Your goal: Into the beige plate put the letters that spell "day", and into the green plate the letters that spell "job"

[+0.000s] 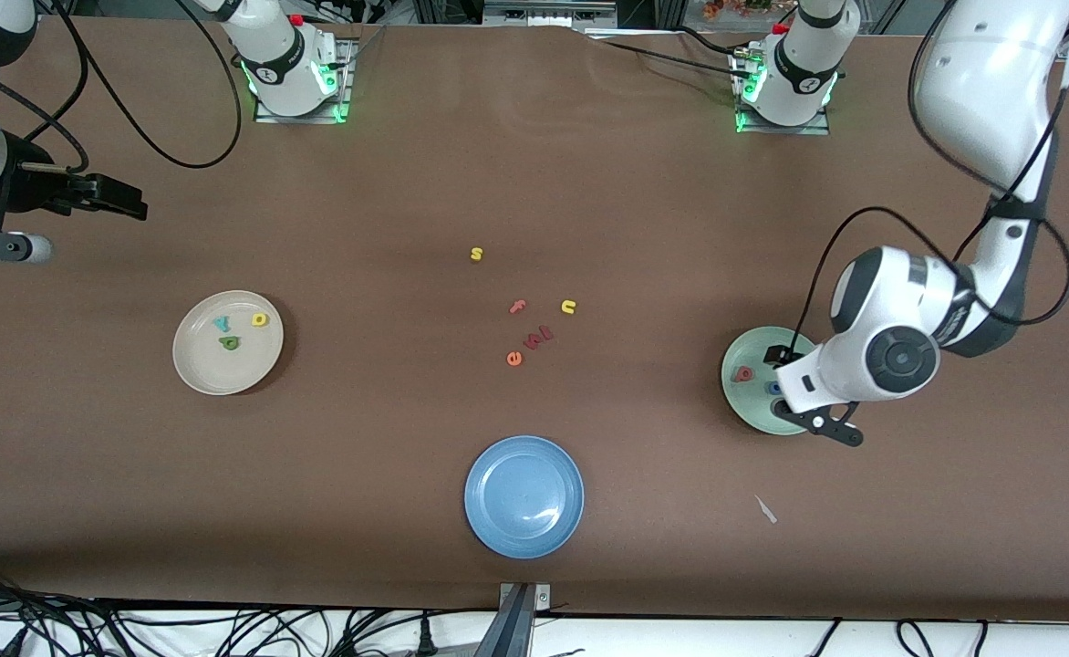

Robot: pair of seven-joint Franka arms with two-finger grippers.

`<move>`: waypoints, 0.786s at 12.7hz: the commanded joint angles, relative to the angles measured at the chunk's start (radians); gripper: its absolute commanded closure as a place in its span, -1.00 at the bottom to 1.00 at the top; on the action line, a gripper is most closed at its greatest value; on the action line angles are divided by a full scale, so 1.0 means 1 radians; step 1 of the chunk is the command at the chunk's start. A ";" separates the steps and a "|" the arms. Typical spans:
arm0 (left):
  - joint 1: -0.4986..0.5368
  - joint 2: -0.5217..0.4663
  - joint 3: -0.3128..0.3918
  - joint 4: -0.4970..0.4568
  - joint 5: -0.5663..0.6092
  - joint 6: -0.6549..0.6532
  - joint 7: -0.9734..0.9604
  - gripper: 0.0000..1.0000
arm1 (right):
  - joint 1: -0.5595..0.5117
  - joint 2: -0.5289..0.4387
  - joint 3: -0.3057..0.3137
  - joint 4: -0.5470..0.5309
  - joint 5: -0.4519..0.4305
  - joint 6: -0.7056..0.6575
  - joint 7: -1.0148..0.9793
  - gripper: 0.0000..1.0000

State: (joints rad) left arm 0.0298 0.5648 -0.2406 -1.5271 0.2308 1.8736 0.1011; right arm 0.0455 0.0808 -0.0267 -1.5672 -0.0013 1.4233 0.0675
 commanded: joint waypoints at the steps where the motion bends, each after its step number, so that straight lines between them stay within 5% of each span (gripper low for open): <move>1: 0.005 -0.123 -0.005 0.039 -0.028 -0.108 0.008 -1.00 | -0.006 0.010 0.007 0.026 -0.009 -0.010 -0.008 -1.00; 7: 0.018 -0.183 0.001 0.287 -0.122 -0.275 -0.001 -1.00 | -0.006 0.010 0.007 0.026 -0.013 -0.009 -0.009 -1.00; 10: 0.048 -0.236 0.012 0.300 -0.150 -0.300 -0.003 -1.00 | -0.004 0.010 0.007 0.024 -0.012 -0.009 -0.009 -1.00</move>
State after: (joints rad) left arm 0.0656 0.3647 -0.2353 -1.2434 0.1102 1.5987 0.0997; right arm 0.0456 0.0835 -0.0265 -1.5631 -0.0013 1.4235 0.0675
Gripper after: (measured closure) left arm 0.000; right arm 0.000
